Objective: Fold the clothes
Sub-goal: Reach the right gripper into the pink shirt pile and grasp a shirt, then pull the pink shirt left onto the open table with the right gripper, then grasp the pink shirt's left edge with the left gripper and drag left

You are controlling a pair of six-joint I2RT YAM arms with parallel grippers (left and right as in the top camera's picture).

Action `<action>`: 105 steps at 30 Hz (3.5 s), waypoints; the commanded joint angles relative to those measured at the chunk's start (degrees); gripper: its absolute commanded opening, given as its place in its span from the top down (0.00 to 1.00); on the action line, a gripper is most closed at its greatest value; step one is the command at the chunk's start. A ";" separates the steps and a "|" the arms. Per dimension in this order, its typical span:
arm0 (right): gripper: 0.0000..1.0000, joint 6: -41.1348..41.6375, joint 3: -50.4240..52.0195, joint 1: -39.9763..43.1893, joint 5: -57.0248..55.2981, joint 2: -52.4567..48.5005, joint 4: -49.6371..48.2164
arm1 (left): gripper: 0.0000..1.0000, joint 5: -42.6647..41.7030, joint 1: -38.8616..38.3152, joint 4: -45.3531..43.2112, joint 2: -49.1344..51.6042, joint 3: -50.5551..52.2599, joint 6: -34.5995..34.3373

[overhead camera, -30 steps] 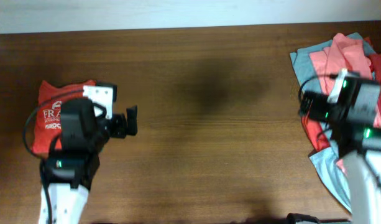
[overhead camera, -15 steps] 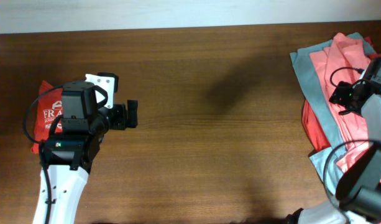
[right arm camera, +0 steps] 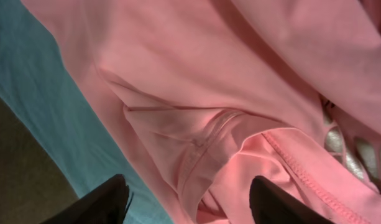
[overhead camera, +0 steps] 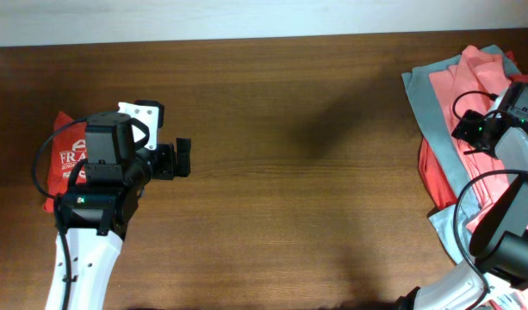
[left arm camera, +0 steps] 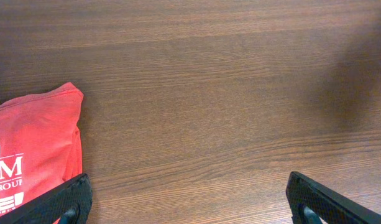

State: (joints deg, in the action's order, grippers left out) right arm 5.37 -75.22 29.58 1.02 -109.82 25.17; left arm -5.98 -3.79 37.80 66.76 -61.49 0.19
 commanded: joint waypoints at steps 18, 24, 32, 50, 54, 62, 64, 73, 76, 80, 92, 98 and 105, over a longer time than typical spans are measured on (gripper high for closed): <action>0.92 1.11 -3.65 0.02 1.29 -2.10 -0.35 | 0.01 -0.61 -0.13 -0.04 0.04 -1.14 0.68; 0.96 1.11 -3.67 -0.50 3.54 0.81 0.61 | 0.01 -0.61 -0.13 -0.04 0.04 -1.14 0.68; 0.96 1.09 -3.78 -11.43 5.57 5.64 9.31 | 0.00 -0.61 -0.13 -0.04 0.04 -1.14 0.68; 0.40 5.90 -4.55 -58.16 -13.11 8.66 2.73 | 0.00 -0.63 -0.17 0.00 0.04 -1.14 0.68; 0.36 5.95 -6.10 -51.63 -17.14 13.25 12.04 | 0.00 -2.21 -0.26 -0.02 0.07 -1.14 0.70; 0.14 6.10 -6.23 -34.80 -12.79 22.77 24.96 | 0.01 -3.67 -12.15 -1.36 5.27 -1.14 1.11; 0.12 6.10 -6.23 -28.33 -7.96 24.26 29.55 | 0.00 -4.37 -20.65 -2.71 10.27 -1.14 0.70; 0.11 6.10 -6.21 -15.80 -3.93 24.33 36.63 | 0.00 -15.30 -37.57 -20.74 29.88 -1.14 -16.20; 0.10 6.10 -6.21 -14.91 -2.71 24.33 36.63 | 0.00 -15.30 -41.13 -26.10 35.12 -1.14 -20.94; 0.10 6.10 -6.21 -14.93 -2.69 24.33 36.63 | 0.01 -15.30 -44.11 -30.88 39.93 -1.14 -26.75; 0.11 6.10 -6.21 -14.93 -2.69 24.33 36.89 | 0.20 -15.28 -48.37 -43.78 47.60 -1.14 -28.02; 0.11 6.10 -6.21 -14.93 -2.69 24.33 36.96 | 0.33 -15.10 -48.94 -43.56 48.04 -1.14 -28.00; 0.11 6.10 -6.21 -14.93 -2.69 24.33 37.03 | 0.96 -13.73 -48.85 -43.50 48.04 -1.14 -27.98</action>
State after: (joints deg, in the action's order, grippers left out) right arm 10.94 -80.90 14.35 -2.00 -86.19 62.19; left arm -20.14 -52.49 -5.65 113.99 -62.17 -28.08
